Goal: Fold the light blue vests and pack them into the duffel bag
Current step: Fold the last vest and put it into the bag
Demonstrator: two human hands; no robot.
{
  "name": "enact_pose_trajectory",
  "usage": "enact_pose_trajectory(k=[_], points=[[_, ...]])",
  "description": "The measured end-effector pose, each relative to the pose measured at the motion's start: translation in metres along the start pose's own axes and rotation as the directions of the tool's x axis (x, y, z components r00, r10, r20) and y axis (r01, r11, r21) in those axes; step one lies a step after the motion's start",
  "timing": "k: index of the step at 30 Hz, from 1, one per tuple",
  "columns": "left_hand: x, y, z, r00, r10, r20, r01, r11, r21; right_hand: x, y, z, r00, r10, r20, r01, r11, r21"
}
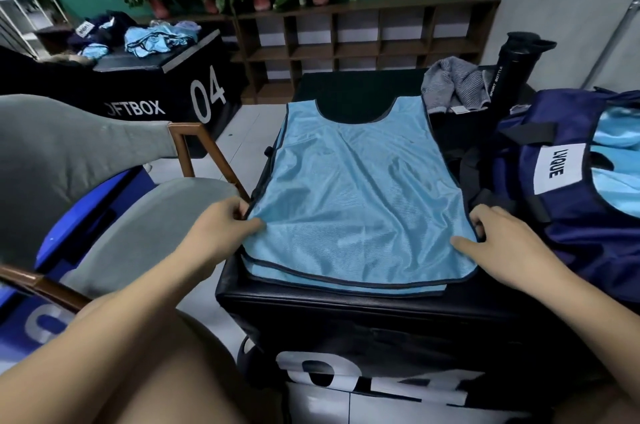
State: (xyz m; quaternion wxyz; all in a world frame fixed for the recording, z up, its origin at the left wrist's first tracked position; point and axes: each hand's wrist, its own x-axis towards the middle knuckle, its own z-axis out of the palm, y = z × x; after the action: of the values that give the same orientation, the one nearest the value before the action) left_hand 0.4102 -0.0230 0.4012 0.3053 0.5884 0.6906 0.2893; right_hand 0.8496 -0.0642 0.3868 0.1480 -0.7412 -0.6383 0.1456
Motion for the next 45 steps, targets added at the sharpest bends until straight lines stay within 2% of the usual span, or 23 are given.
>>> enact_pose_trajectory(k=[3,6,10,13,17,20,24,27,31,35,37,40,42,44,45], points=[[-0.001,-0.008,-0.007,0.995,-0.067,0.079,0.067,0.998,0.009,0.001,-0.002,-0.001,1.000,-0.018,0.000,0.018,1.000,0.003],[-0.005,-0.018,-0.011,0.972,-0.146,0.185,0.129,0.986,0.103,-0.001,-0.002,-0.002,0.999,-0.039,-0.032,0.040,0.999,0.028],[-0.013,-0.020,-0.022,0.967,-0.157,0.200,0.105,0.963,0.250,-0.004,0.000,-0.003,0.998,-0.038,-0.048,0.041,0.997,0.071],[-0.020,-0.010,-0.025,0.995,-0.025,0.100,-0.027,0.871,0.490,-0.004,0.000,-0.005,1.000,-0.013,-0.027,0.017,0.988,0.152],[-0.036,0.015,0.000,0.967,0.232,0.105,-0.255,0.864,0.433,-0.006,-0.005,-0.011,1.000,-0.026,0.008,0.022,0.928,0.373],[-0.049,0.041,0.038,0.889,0.414,0.196,-0.458,0.828,0.324,-0.012,-0.009,-0.012,1.000,-0.014,0.010,0.007,0.880,0.475],[-0.066,0.073,0.097,0.732,0.598,0.327,-0.674,0.707,0.215,-0.017,-0.009,-0.011,1.000,0.009,-0.014,0.000,0.844,0.537],[-0.077,0.091,0.140,0.659,0.651,0.377,-0.748,0.616,0.247,-0.018,-0.008,-0.012,0.998,0.053,-0.020,-0.032,0.815,0.578],[-0.079,0.107,0.176,0.608,0.694,0.386,-0.793,0.519,0.318,-0.020,-0.004,-0.012,0.996,0.091,-0.024,-0.056,0.778,0.626],[-0.076,0.110,0.183,0.607,0.694,0.387,-0.793,0.496,0.354,-0.023,-0.002,-0.013,0.996,0.084,-0.028,-0.046,0.760,0.648],[-0.073,0.111,0.181,0.633,0.677,0.375,-0.773,0.530,0.348,-0.025,-0.002,-0.015,0.997,0.069,-0.042,-0.025,0.759,0.651],[-0.064,0.114,0.173,0.751,0.589,0.299,-0.652,0.733,0.195,-0.034,-0.003,-0.017,0.982,-0.010,-0.187,0.106,0.851,0.515],[-0.059,0.116,0.167,0.802,0.543,0.248,-0.578,0.811,0.093,-0.045,-0.004,-0.015,0.921,-0.193,-0.337,0.278,0.934,0.226],[-0.057,0.119,0.161,0.826,0.513,0.233,-0.536,0.843,0.040,-0.053,-0.007,-0.010,0.837,-0.416,-0.354,0.422,0.904,-0.064],[-0.058,0.120,0.159,0.831,0.506,0.232,-0.525,0.851,0.025,-0.055,-0.009,-0.006,0.811,-0.487,-0.325,0.465,0.873,-0.148]])
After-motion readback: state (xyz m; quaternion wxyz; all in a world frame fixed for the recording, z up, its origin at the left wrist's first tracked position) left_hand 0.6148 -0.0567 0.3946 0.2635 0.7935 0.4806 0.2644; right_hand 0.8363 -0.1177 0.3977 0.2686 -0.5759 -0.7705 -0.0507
